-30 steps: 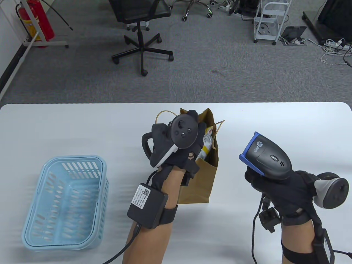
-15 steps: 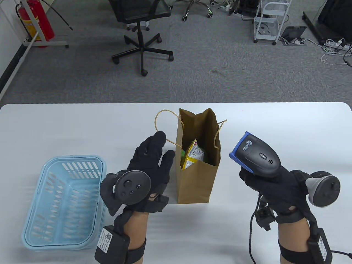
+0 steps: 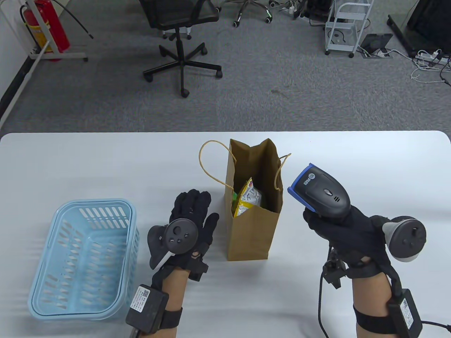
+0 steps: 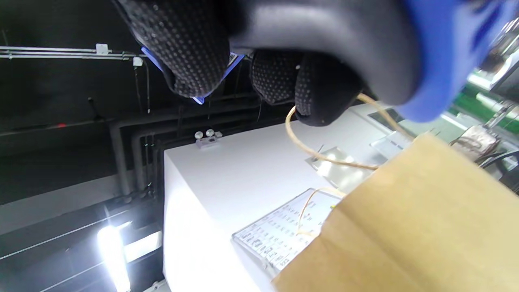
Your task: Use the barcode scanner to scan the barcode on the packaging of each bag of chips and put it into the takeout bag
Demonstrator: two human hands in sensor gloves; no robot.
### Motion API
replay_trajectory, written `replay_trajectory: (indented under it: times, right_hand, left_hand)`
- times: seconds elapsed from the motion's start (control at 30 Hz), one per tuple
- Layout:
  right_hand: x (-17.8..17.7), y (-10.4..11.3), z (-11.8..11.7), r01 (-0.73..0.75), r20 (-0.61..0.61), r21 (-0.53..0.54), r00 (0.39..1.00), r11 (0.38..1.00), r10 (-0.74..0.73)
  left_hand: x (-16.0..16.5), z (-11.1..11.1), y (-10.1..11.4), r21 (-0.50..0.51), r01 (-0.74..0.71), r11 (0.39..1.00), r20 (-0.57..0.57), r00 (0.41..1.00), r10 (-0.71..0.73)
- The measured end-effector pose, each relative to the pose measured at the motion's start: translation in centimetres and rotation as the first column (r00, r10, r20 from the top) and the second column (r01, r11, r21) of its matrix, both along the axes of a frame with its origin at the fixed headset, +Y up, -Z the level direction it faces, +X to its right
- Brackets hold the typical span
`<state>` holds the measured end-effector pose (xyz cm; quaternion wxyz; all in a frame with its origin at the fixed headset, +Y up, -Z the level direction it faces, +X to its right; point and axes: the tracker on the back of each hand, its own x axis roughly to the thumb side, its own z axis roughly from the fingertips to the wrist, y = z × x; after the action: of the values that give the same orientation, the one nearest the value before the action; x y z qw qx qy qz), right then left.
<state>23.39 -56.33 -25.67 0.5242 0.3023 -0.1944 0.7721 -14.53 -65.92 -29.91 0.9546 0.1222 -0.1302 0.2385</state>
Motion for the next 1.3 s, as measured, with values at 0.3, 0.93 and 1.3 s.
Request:
replay_trajectory:
  times: [0.3, 0.93, 1.3]
  right_hand:
    - [3.8, -3.2, -2.6, -0.024, 0.460, -0.111, 0.885, 0.994, 0.073]
    - [10.4, -18.9, -8.2, -0.183, 0.433, -0.840, 0.344, 0.512, 0.833]
    - [11.2, -20.0, -8.0, -0.142, 0.402, -0.878, 0.302, 0.458, 0.864]
  left_hand:
    - [-0.9, -0.1, -3.1, -0.085, 0.031, 0.996, -0.025, 0.999, -0.033]
    - [-2.1, -1.7, -5.6, -0.234, 0.058, 0.970, -0.033, 0.997, -0.068]
    - [-2.2, -1.8, -5.7, -0.251, 0.063, 0.966, -0.031, 0.997, -0.073]
